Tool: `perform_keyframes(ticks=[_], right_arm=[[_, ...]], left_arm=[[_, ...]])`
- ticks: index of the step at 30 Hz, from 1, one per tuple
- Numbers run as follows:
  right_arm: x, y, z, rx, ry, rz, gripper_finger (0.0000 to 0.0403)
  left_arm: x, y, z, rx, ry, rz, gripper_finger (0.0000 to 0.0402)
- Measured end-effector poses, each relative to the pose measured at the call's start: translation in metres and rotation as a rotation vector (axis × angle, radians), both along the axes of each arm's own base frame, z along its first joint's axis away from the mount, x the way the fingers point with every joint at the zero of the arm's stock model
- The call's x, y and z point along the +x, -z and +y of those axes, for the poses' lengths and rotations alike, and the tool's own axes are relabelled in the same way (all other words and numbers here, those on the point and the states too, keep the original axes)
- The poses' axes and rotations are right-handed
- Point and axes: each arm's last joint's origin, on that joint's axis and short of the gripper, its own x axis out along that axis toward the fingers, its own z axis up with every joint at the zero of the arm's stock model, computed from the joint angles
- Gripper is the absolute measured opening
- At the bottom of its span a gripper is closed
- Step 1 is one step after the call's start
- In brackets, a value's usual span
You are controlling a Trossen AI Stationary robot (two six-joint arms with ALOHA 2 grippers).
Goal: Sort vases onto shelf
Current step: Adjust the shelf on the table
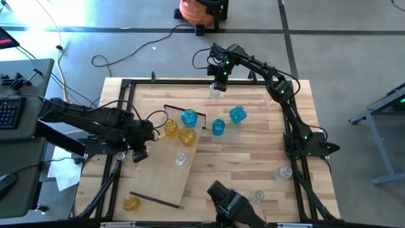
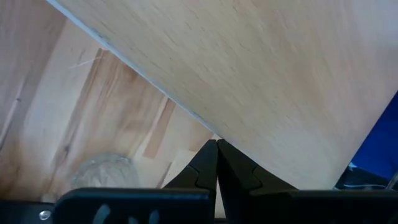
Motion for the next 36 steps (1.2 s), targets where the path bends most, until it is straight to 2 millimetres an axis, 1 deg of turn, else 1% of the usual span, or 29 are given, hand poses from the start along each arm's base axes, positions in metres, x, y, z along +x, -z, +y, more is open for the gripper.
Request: perform_keyframes(ticks=[5, 16, 20, 27, 36], right_arm=[[0.0, 0.0, 0.0, -0.001, -0.004, -0.001, 0.0002], [-0.001, 0.0, 0.0, 0.0, -0.013, 0.003, 0.0002], [-0.001, 0.0, 0.001, 0.0, -0.024, 0.005, 0.0002], [-0.001, 0.0, 0.001, 0.003, -0.028, 0.008, 0.0002], [-0.002, 0.0, 0.002, 0.008, -0.033, 0.01, 0.0002]], left_arm=[[0.002, -0.001, -0.002, -0.007, 0.001, -0.019, 0.0], [0.012, -0.005, -0.002, 0.02, -0.05, -0.131, 0.0], [0.01, -0.004, -0.002, 0.011, -0.073, -0.098, 0.0], [0.005, -0.002, -0.006, 0.015, -0.059, -0.048, 0.0], [-0.001, -0.005, -0.005, 0.012, -0.082, -0.04, 0.0]])
